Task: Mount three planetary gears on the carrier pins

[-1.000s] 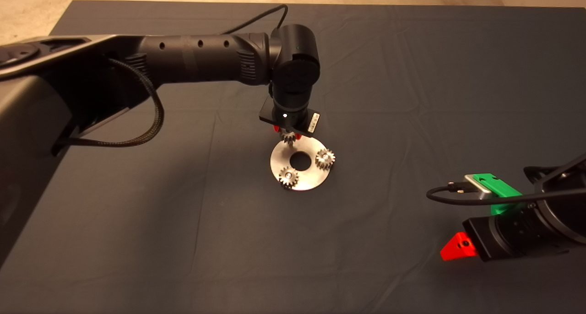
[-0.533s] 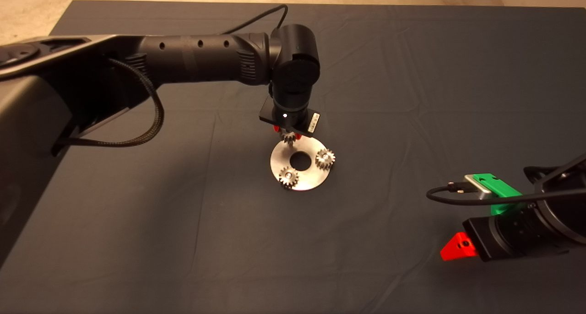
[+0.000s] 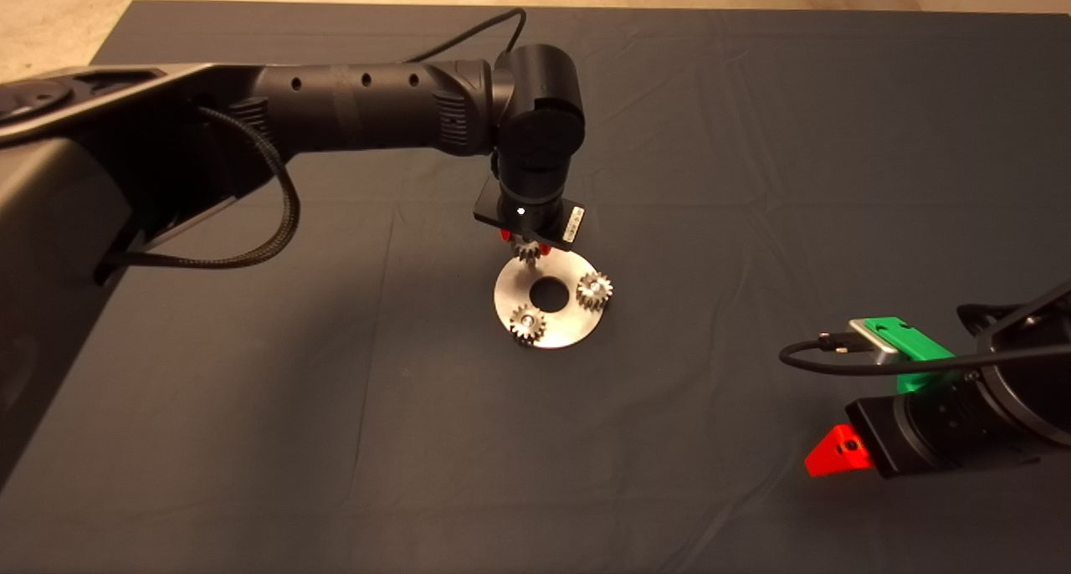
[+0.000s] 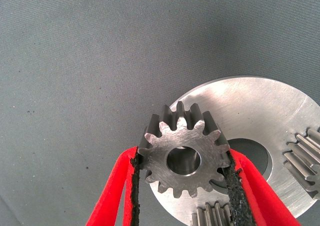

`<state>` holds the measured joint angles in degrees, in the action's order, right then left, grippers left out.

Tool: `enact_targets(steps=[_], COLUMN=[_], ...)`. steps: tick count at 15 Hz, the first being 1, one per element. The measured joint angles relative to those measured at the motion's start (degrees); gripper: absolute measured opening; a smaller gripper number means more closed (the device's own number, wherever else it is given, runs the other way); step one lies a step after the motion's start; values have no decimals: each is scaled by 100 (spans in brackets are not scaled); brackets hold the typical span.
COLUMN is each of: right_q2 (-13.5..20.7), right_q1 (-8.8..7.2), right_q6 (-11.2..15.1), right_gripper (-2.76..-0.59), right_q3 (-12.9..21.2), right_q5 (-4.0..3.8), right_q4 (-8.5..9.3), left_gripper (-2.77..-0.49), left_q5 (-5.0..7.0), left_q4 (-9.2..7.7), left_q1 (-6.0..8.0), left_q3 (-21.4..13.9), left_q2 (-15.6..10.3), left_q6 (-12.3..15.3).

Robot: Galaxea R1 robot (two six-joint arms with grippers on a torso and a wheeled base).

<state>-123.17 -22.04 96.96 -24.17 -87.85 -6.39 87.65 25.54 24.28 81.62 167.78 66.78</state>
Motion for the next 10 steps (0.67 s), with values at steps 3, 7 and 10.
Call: enact_targets(steps=[3, 7, 10], right_q2=[0, 0, 0], right_q1=[0, 0, 0], right_q6=[0, 0, 0], right_gripper=[-89, -89, -89], right_q3=[0, 0, 0], right_q5=[0, 0, -1], right_q4=[0, 0, 0], left_gripper=[-235, -235, -235], left_q5=[2, 2, 1], left_q4=[0, 0, 0], left_q1=[0, 0, 0], left_q3=[0, 0, 0], left_q2=[0, 0, 0], left_q6=[-1, -3, -5])
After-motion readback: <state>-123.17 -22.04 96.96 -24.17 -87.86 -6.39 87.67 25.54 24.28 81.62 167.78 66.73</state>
